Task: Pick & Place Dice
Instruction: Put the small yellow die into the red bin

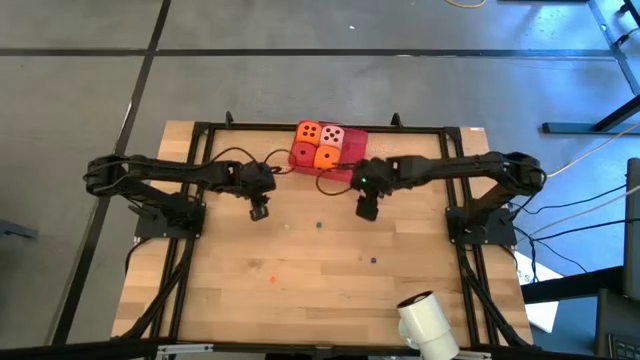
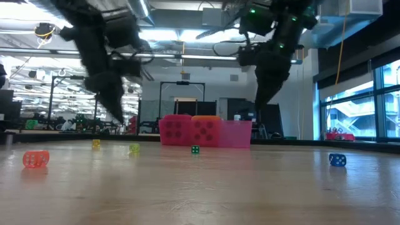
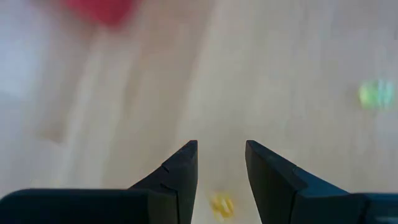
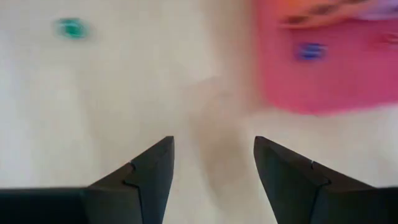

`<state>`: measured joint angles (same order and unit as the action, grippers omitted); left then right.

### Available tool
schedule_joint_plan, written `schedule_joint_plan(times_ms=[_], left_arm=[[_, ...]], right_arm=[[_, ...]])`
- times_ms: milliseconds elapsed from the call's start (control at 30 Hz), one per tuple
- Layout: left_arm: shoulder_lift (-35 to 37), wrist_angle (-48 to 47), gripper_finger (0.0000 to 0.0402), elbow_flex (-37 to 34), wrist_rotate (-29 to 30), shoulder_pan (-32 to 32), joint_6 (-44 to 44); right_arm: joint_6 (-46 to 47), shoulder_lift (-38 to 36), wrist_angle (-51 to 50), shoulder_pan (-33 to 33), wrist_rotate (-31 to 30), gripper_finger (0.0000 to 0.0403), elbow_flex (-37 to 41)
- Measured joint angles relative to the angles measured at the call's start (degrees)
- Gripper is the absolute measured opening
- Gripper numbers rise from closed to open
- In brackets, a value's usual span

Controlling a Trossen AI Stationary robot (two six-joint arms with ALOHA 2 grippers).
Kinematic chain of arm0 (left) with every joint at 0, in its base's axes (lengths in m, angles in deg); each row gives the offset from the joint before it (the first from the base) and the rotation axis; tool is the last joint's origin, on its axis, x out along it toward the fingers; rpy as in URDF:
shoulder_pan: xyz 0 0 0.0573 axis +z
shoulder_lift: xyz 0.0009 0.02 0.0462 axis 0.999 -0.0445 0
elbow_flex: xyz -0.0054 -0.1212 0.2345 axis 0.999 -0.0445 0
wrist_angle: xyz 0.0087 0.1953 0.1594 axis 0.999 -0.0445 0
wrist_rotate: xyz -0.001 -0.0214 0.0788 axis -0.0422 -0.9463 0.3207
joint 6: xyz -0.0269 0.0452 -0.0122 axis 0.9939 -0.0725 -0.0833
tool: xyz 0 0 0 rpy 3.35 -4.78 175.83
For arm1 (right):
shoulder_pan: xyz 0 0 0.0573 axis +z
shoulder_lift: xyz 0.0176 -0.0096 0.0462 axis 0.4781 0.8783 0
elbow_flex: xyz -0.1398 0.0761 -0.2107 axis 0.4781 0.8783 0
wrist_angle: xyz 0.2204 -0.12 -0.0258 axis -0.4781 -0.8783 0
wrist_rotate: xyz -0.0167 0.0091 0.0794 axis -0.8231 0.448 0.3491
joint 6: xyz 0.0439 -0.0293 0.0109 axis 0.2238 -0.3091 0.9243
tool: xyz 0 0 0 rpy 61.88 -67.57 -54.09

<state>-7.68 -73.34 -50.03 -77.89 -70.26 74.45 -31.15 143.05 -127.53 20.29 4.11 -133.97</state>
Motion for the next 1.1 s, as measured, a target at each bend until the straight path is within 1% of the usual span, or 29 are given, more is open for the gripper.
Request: schedule_joint_plan(times_ms=[67, 167, 267, 467, 567, 700, 800, 900, 1100], left_arm=[[1.09, 0.79, 0.013, -2.92, -1.3, -0.11, 1.73], [3.74, 3.08, 0.0129, -7.05, -1.23, -0.24, 5.5], [6.86, 4.32, 0.0129, -9.41, -0.76, -0.24, 8.42], [11.78, 4.64, 0.0129, -13.0, -0.56, -0.41, 14.19], [12.16, 5.56, 0.0129, -15.57, -0.46, -0.39, 17.35], [11.39, 9.33, 0.0129, -19.07, 0.02, -0.39, 22.07], [11.26, 12.77, 0.0129, -20.98, 1.4, -0.46, 21.86], [11.17, 14.48, 0.0129, -21.25, 2.82, -0.4, 21.0], [11.17, 16.09, 0.0129, -21.25, 2.61, -0.39, 20.02]], right_arm=[[1.41, -1.58, 5.01, 0.73, 2.44, 0.0221, 4.04], [5.49, -3.45, 11.35, 1.91, 3.89, 0.0221, 9.37], [5.55, -4.49, 14.38, 2.76, 5.03, 0.0221, 12.31], [4.82, -4.42, 14.57, 3.3, 4.94, 0.0221, 12.9], [4.8, -4.42, 14.59, 3.3, 4.93, 0.0221, 12.89], [4.64, -4.42, 14.57, 3.3, 4.74, 0.0221, 12.88], [4.66, -4.42, 14.59, 3.3, 4.76, 0.0221, 12.88], [4.65, -4.42, 14.59, 3.3, 4.76, 0.0221, 12.88], [5.32, -4.42, 14.62, 3.3, 4.76, 0.0221, 12.88]])
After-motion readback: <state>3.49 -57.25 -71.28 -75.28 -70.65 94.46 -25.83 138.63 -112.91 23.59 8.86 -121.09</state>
